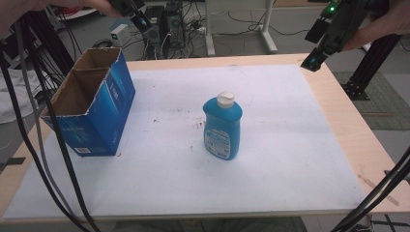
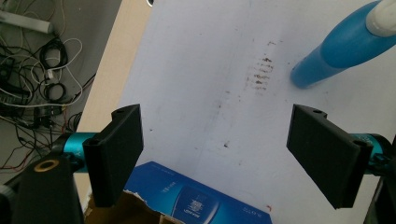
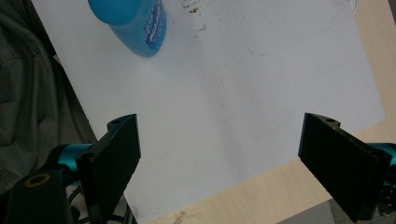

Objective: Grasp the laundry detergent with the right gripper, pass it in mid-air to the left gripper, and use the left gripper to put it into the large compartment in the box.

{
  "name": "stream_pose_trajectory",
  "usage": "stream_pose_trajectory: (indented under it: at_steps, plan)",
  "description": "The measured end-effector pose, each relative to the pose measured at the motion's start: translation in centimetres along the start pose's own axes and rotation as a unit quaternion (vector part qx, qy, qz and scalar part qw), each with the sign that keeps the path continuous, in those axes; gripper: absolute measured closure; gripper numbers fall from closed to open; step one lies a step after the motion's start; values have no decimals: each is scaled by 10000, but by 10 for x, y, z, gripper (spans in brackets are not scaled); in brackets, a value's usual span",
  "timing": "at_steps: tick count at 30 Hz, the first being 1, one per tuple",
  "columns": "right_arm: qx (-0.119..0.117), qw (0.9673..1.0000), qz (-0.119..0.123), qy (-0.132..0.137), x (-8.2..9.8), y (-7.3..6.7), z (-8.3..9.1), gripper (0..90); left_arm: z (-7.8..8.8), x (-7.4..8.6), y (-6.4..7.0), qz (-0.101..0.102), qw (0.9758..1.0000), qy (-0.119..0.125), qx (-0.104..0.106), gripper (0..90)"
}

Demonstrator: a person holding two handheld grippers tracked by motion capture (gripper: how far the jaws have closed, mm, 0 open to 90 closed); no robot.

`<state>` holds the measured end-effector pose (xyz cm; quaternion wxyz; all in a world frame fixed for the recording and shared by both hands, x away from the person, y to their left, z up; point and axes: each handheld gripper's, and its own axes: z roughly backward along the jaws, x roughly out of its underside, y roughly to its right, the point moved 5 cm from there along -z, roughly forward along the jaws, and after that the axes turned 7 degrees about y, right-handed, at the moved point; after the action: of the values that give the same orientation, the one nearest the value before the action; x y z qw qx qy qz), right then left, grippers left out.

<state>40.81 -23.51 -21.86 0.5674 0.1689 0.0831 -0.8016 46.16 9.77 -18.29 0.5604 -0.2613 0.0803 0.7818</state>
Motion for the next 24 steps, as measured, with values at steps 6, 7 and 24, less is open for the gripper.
stream_pose_trajectory:
  at_steps: [6, 7, 24]
  plan:
    - [5, 10000, -48, 43, 2, 1, 1, 125, -1, 2, -1, -9, 10000, -53, 33, 188]
    - [6, 9999, -83, 97, 2, 1, 1, 124, -1, 4, -2, 1, 10000, -79, 28, 188]
    - [-1, 9968, -107, 789, 5, -12, -6, 124, 0, 9, -1, -66, 9999, -101, 70, 188]
